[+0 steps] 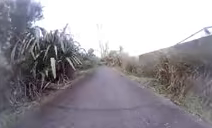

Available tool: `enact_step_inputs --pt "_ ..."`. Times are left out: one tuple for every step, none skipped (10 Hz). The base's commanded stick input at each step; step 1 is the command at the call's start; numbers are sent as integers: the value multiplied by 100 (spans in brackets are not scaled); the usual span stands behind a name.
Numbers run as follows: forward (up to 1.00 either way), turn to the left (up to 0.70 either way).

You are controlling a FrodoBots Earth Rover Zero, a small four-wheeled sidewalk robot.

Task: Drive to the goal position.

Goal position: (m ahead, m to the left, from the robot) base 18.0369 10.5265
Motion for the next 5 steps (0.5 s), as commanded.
enact_step_inputs --pt "70 0" --pt "70 0" --pt "70 0" --pt "70 0" --pt "70 -7"
